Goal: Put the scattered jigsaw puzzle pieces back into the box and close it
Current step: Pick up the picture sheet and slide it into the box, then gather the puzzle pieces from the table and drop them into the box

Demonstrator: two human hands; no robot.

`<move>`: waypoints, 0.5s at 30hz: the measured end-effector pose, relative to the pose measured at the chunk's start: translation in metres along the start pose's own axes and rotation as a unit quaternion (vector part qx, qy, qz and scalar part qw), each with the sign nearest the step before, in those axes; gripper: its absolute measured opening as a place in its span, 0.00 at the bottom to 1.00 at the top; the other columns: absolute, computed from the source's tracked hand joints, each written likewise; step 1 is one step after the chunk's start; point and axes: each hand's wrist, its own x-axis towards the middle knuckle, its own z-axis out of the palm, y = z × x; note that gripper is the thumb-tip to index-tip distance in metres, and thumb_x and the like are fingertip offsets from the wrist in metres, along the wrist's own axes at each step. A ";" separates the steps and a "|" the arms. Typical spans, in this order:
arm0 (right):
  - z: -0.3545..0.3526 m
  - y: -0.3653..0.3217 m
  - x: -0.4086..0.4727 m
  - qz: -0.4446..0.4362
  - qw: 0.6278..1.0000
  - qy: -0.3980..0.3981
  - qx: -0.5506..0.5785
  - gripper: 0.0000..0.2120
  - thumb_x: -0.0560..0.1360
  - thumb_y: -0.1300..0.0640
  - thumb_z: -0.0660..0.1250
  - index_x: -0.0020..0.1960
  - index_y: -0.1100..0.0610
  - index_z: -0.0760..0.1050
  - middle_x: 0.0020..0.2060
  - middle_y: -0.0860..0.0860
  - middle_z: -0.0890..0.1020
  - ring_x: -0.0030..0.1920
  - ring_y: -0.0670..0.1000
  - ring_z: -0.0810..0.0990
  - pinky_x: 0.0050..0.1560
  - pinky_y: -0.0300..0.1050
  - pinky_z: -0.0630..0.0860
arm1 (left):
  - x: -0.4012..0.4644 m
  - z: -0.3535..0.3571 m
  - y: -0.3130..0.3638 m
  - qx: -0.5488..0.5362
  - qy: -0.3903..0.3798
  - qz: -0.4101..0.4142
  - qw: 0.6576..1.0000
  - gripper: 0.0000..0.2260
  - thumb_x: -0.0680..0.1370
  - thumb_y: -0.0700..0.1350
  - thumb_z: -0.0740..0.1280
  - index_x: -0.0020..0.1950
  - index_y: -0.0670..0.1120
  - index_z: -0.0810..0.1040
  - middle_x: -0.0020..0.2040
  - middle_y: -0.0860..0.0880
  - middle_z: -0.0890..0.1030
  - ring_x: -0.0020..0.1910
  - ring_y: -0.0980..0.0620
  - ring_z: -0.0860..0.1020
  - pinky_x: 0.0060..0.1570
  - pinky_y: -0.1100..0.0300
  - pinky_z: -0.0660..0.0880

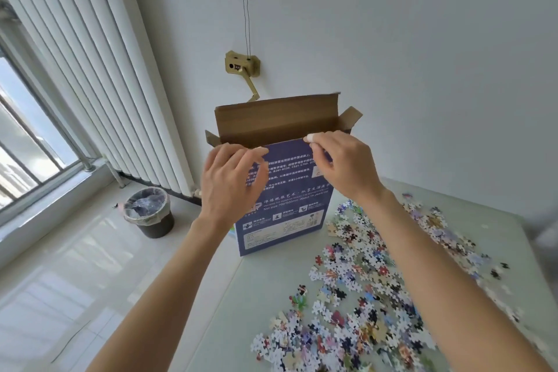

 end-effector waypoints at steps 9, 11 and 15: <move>0.001 -0.024 -0.192 0.235 0.955 -0.183 -0.003 0.11 0.77 0.58 0.59 0.54 0.59 0.78 0.46 0.52 0.83 0.44 0.51 0.81 0.38 0.37 0.74 | -0.097 0.026 0.060 -0.168 -0.271 -0.045 0.947 0.09 0.77 0.46 0.64 0.54 0.50 0.79 0.44 0.54 0.82 0.45 0.51 0.79 0.39 0.54 0.78; 0.000 -0.034 -0.242 0.292 0.921 -0.258 -0.014 0.12 0.78 0.58 0.59 0.59 0.59 0.76 0.54 0.52 0.80 0.54 0.52 0.77 0.49 0.41 0.74 | -0.132 0.035 0.068 -0.192 -0.374 -0.081 0.904 0.10 0.77 0.46 0.64 0.58 0.51 0.77 0.50 0.54 0.82 0.50 0.51 0.78 0.47 0.53 0.78; 0.001 -0.062 -0.333 0.351 0.847 -0.399 0.004 0.18 0.79 0.54 0.59 0.68 0.55 0.68 0.67 0.50 0.71 0.67 0.50 0.67 0.69 0.45 0.62 | -0.206 0.043 0.076 -0.160 -0.516 -0.111 0.834 0.15 0.77 0.48 0.64 0.64 0.53 0.73 0.61 0.52 0.78 0.59 0.51 0.76 0.57 0.55 0.73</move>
